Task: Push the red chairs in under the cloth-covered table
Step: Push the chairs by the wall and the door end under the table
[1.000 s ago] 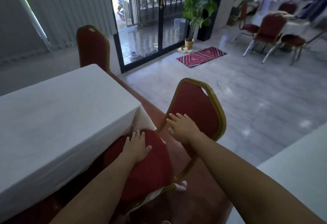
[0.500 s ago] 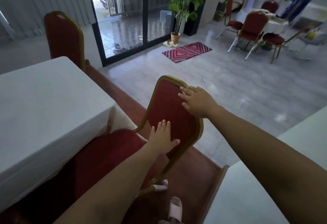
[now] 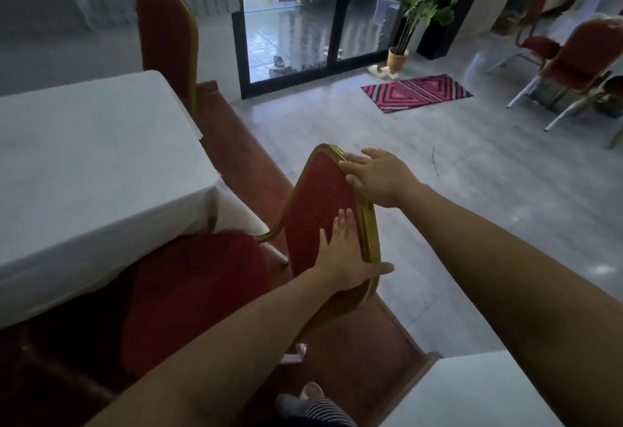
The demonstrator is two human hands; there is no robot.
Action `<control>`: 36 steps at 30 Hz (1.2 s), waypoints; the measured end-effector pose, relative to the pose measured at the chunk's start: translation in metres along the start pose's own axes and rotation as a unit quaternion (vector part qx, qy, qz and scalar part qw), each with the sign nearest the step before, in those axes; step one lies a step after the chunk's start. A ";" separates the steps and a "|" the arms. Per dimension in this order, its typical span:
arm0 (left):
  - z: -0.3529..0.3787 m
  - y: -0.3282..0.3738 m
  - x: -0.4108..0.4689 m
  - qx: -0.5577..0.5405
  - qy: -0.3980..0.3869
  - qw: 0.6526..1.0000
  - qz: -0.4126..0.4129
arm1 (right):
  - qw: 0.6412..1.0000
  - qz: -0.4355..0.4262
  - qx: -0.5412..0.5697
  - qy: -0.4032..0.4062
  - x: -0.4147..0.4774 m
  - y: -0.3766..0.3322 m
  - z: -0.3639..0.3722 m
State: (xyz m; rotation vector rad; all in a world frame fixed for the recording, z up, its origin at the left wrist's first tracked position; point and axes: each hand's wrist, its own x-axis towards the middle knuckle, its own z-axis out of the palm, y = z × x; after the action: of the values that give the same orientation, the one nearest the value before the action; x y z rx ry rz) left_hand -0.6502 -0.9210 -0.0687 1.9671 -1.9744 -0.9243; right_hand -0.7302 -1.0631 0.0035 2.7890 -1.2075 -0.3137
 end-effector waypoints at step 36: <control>-0.026 -0.153 -0.220 0.057 -0.063 0.986 0.141 | 0.859 0.206 0.433 0.178 -0.080 -0.226 0.025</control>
State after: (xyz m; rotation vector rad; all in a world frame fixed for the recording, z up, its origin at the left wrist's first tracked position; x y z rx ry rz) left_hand -0.4894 -0.7057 -0.0716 1.6556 -2.3488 -0.9006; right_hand -0.6277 -0.8502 -0.0445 2.8240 -2.1545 0.9692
